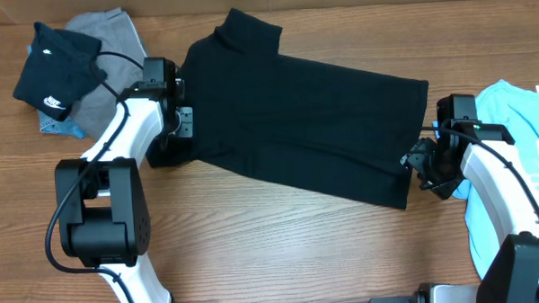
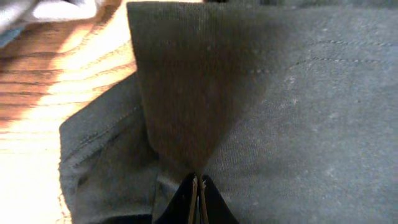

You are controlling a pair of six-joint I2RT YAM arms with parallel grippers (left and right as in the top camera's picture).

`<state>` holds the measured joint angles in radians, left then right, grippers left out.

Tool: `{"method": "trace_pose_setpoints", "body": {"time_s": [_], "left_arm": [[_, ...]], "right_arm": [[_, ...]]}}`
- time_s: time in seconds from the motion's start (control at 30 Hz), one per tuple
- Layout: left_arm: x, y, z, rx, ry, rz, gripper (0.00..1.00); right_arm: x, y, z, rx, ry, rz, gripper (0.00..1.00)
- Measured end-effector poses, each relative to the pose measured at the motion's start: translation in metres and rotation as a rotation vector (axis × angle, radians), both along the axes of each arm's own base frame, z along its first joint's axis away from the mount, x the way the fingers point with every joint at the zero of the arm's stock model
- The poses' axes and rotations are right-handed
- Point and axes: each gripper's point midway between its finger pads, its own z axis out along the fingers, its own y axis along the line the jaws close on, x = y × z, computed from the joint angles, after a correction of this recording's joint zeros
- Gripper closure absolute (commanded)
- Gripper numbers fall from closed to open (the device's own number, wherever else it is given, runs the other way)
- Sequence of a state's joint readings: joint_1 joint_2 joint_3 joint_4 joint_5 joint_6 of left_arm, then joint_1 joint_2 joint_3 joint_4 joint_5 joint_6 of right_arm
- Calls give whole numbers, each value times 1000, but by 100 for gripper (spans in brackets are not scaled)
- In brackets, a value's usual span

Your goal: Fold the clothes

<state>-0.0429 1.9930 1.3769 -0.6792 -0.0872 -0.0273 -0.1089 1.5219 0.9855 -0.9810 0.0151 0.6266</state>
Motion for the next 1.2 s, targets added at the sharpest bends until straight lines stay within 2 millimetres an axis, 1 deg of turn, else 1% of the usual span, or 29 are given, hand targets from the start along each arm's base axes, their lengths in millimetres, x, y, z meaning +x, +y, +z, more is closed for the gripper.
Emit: {"method": "trace_pose_setpoints", "body": {"time_s": [0.07, 0.1, 0.13, 0.17, 0.2, 0.23, 0.3, 0.37, 0.43, 0.47, 0.53, 0.57, 0.6, 0.63, 0.7, 0.77, 0.83, 0.9, 0.93, 0.97, 1.0, 1.03, 1.07, 1.13, 1.2], "left_arm": [[0, 0, 3, 1, 6, 0, 92], [-2, 0, 3, 1, 14, 0, 82], [-3, 0, 3, 1, 21, 0, 61], [-6, 0, 3, 1, 33, 2, 46], [-8, 0, 3, 1, 40, 3, 37], [-11, 0, 2, 2, 53, 1, 34], [-16, 1, 5, 3, 81, 4, 34], [-18, 2, 13, 4, 103, 7, 34], [-17, 4, 27, 4, 112, 13, 34], [-12, 6, 37, 3, 103, 17, 34], [-5, 9, 57, 2, 84, 24, 34], [-3, 10, 67, 1, 83, 28, 34], [0, 11, 79, 1, 71, 29, 34], [0, 11, 87, 1, 66, 31, 34], [-4, 13, 100, 0, 79, 34, 34], [-6, 13, 106, 1, 86, 34, 34], [-11, 13, 108, 1, 104, 34, 34], [-18, 12, 107, -2, 132, 33, 33], [-20, 11, 107, -8, 141, 31, 32], [-20, 10, 107, -17, 144, 30, 31], [-20, 8, 107, -28, 144, 28, 30], [-20, 5, 106, -43, 143, 25, 29], [-19, 1, 107, -65, 139, 20, 28], [-15, -5, 107, -100, 123, 3, 26], [-9, -12, 106, -120, 99, -21, 23]], "right_arm": [[-1, 0, 0, 0, 3, 1, 25], [-2, 0, 0, 1, 7, 0, 23], [-2, 0, 0, 1, 8, 2, 23], [-2, 0, 0, 1, 9, 3, 22], [-4, 0, -2, 1, 13, 3, 22], [-7, 1, -5, 4, 25, 3, 22], [-18, 4, -14, 17, 59, 3, 25], [-31, 9, -28, 45, 101, 5, 31], [-35, 17, -42, 85, 107, 16, 33], [-35, 22, -49, 117, 97, 28, 36], [-36, 31, -57, 162, 83, 40, 43], [-36, 33, -58, 175, 77, 44, 71], [-34, 36, -58, 194, 59, 48, 86], [-31, 37, -57, 202, 46, 53, 96], [-30, 40, -59, 216, 38, 58, 96], [-40, 39, -58, 208, 85, 49, 96], [-65, 29, -54, 146, 206, 10, 96], [-84, 14, -47, 58, 300, -29, 96], [-88, 5, -42, 5, 328, -49, 94], [-86, -2, -37, -36, 328, -61, 90], [-82, -6, -33, -58, 322, -68, 80], [-77, -10, -29, -79, 308, -76, 41], [-69, -15, -25, -104, 284, -89, 30], [-64, -18, -22, -121, 269, -98, 22], [-65, -19, -22, -127, 271, -101, 19]]}}
